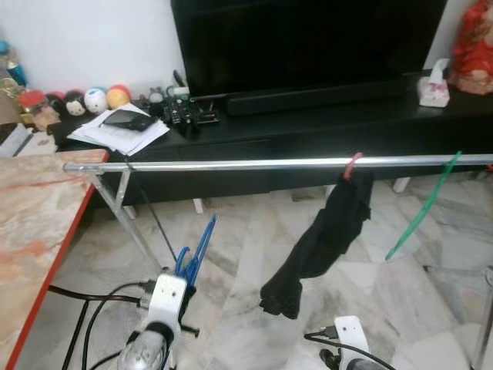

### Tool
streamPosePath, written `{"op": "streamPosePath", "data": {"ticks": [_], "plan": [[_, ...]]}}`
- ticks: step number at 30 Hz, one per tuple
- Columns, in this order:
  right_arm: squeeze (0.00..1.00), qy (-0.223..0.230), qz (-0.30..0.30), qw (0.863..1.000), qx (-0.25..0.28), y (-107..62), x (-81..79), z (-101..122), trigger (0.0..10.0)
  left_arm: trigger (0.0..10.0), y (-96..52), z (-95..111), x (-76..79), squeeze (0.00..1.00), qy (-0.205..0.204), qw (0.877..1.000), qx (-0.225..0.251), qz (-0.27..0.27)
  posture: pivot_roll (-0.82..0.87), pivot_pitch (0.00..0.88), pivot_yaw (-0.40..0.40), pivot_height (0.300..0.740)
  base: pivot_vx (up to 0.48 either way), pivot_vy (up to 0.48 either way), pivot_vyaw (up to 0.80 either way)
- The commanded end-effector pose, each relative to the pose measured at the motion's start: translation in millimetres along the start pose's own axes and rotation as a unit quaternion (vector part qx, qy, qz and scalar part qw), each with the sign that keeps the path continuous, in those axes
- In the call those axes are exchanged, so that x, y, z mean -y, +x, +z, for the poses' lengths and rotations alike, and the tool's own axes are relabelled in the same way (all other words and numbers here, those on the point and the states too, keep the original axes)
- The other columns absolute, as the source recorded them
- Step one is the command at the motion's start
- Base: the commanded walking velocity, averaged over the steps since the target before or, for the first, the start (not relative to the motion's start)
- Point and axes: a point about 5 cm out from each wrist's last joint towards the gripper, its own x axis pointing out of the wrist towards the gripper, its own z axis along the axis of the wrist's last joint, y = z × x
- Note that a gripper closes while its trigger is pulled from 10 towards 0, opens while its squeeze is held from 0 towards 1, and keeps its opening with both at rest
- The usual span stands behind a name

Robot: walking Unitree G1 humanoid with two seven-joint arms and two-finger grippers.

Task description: Hang hanger

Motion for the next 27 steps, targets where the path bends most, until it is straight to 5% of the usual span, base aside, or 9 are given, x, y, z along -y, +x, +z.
{"op": "streamPosePath", "data": {"ticks": [1, 8, 27], "plan": [[0.00, -0.006, 0.001, 1.000, -0.004, -0.2, 0.1, -2, 10.0, 10.0, -0.1, -1, -2.2, 0.00, 0.016, 1.000, 0.001, 0.005, -0.12, 0.000, 0.079, 0.740, 0.000, 0.000, 0.00], [0.00, -0.008, 0.002, 1.000, -0.003, -0.3, 0.7, -2, 10.0, 10.0, 2.1, -5, -9.1, 0.00, 0.030, 0.999, -0.003, 0.031, -0.12, 0.000, 0.075, 0.740, 0.000, 0.000, 0.00], [0.00, -0.023, 0.008, 1.000, 0.001, -0.3, 1.0, 0, 10.0, 10.0, 5.9, 0, -16.0, 0.00, 0.010, 0.997, 0.013, 0.071, -0.12, 0.000, 0.069, 0.740, 0.000, -0.289, 0.00]]}}
